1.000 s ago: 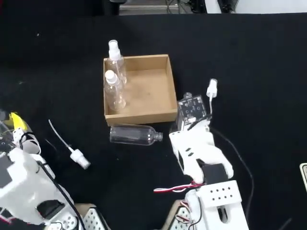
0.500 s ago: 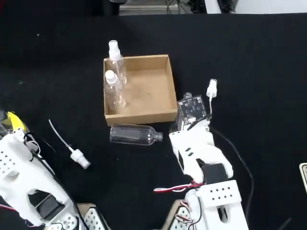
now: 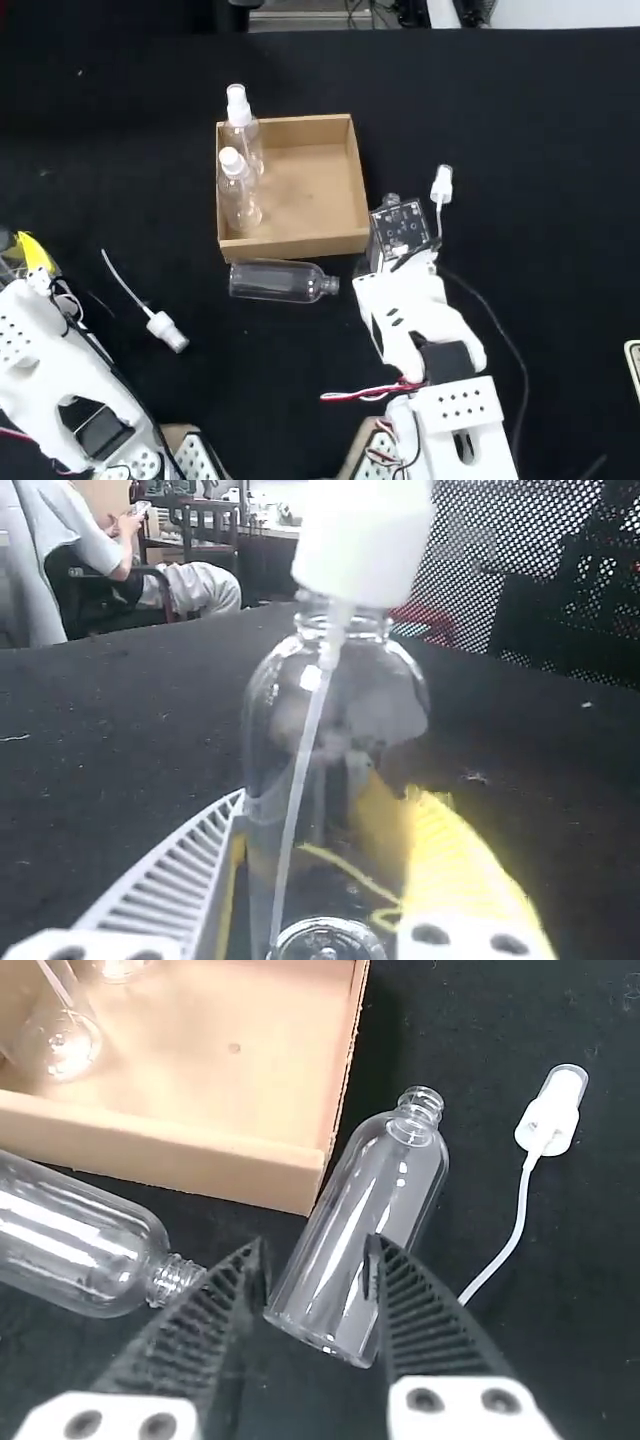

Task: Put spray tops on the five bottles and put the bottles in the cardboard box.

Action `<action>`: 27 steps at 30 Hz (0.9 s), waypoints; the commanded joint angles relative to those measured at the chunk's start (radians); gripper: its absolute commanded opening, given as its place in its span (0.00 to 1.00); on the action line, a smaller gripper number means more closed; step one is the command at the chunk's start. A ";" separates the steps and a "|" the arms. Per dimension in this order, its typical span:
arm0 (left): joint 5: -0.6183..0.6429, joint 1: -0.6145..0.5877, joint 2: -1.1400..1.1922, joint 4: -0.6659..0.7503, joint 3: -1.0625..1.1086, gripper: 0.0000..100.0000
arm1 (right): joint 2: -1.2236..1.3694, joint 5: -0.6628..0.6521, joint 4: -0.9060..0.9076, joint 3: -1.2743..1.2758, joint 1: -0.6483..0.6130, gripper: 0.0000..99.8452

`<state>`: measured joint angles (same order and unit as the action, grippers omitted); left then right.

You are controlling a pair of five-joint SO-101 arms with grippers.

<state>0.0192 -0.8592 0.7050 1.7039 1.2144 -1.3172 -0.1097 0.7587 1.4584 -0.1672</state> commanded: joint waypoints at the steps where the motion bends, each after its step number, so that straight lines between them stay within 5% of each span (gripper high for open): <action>1: -0.012 -0.021 0.040 0.000 -0.004 0.33 | -0.025 -0.008 -0.020 -0.005 -0.011 0.13; 14: -0.020 -0.022 0.026 0.035 -0.002 0.35 | -0.025 -0.008 -0.020 -0.005 -0.011 0.13; 27: -0.020 -0.005 -0.293 0.032 0.143 0.35 | -0.025 -0.008 -0.020 -0.005 -0.011 0.13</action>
<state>0.0069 -0.8761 0.5056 1.7054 1.3203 -1.3172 -0.1097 0.7587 1.4584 -0.1672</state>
